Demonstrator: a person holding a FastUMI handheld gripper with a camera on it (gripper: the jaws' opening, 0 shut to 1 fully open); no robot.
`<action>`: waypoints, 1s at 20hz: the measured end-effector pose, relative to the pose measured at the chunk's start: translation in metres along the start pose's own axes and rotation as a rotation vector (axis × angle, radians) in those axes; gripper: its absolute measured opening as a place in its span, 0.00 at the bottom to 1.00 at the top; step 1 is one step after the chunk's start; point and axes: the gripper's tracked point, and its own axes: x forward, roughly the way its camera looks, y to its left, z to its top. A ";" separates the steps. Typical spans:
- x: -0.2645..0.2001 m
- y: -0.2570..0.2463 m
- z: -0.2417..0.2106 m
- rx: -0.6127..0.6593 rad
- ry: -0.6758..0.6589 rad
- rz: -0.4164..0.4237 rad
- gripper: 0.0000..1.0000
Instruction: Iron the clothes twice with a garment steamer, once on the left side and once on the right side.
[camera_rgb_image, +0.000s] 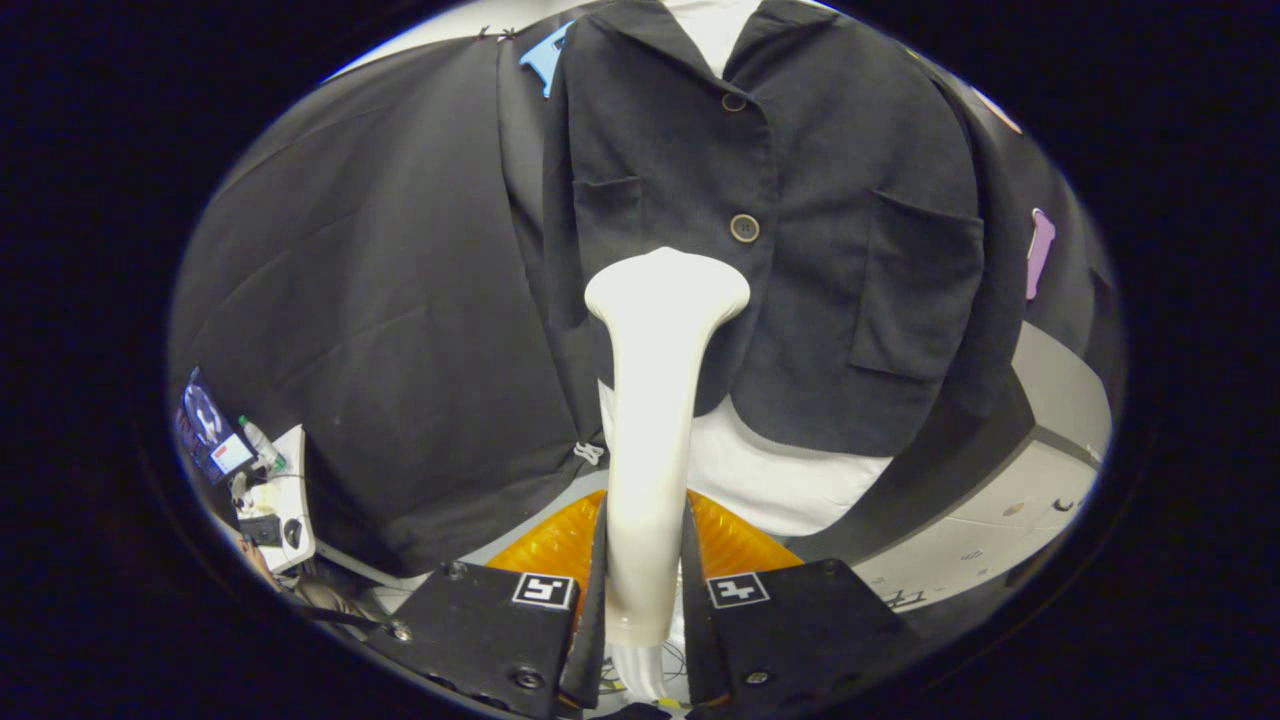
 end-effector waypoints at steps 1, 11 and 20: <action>-0.007 -0.005 -0.005 0.002 -0.002 0.003 0.35; -0.093 -0.102 -0.049 0.082 -0.047 -0.030 0.35; -0.204 -0.235 -0.107 0.203 -0.108 -0.142 0.35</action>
